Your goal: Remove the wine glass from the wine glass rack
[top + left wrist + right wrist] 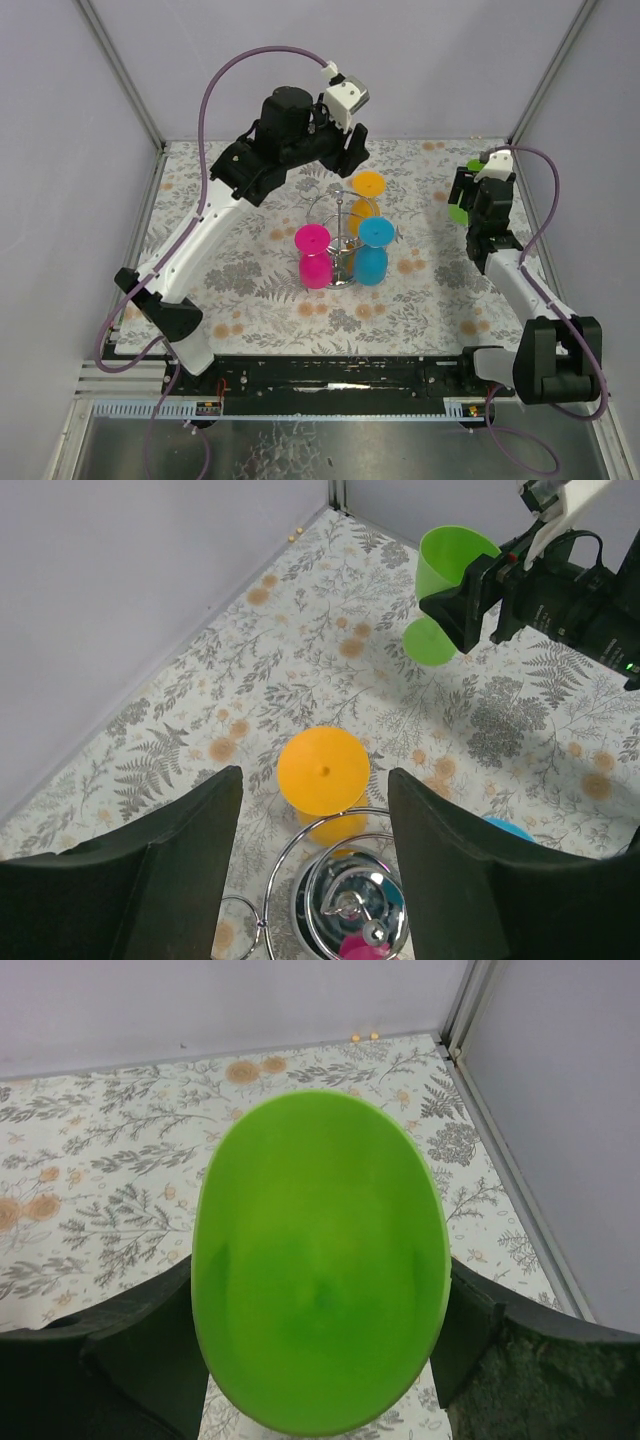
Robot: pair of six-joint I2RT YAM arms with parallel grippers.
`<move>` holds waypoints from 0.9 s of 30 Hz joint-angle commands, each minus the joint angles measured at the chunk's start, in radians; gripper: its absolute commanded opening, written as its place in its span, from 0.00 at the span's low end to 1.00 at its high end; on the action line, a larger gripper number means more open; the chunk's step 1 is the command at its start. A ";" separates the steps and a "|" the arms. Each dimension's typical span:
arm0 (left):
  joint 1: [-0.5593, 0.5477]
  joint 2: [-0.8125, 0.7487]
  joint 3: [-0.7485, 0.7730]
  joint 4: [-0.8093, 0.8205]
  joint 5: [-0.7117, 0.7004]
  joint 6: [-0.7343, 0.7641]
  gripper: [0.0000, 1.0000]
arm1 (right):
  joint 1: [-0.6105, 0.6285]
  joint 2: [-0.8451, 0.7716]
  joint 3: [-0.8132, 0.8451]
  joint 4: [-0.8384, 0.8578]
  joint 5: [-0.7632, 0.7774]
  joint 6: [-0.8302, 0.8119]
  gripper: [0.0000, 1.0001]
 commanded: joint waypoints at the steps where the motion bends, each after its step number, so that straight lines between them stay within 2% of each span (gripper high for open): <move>1: 0.013 -0.044 -0.031 -0.014 0.030 -0.063 0.60 | -0.027 0.038 -0.047 0.337 0.055 0.013 0.66; 7: 0.025 -0.060 -0.071 -0.014 0.029 -0.079 0.60 | -0.085 0.144 -0.046 0.407 0.057 0.089 0.67; 19: 0.035 -0.070 -0.090 -0.014 0.027 -0.117 0.60 | -0.174 0.306 0.013 0.392 -0.003 0.132 0.70; 21: 0.034 -0.072 -0.092 -0.014 0.027 -0.117 0.61 | -0.175 0.317 0.022 0.381 -0.007 0.131 0.75; 24: 0.036 -0.075 -0.096 -0.014 0.028 -0.116 0.64 | -0.176 0.325 0.034 0.369 -0.016 0.129 0.89; 27: 0.037 -0.077 -0.099 -0.014 0.033 -0.115 0.66 | -0.176 0.326 0.043 0.352 -0.022 0.121 0.95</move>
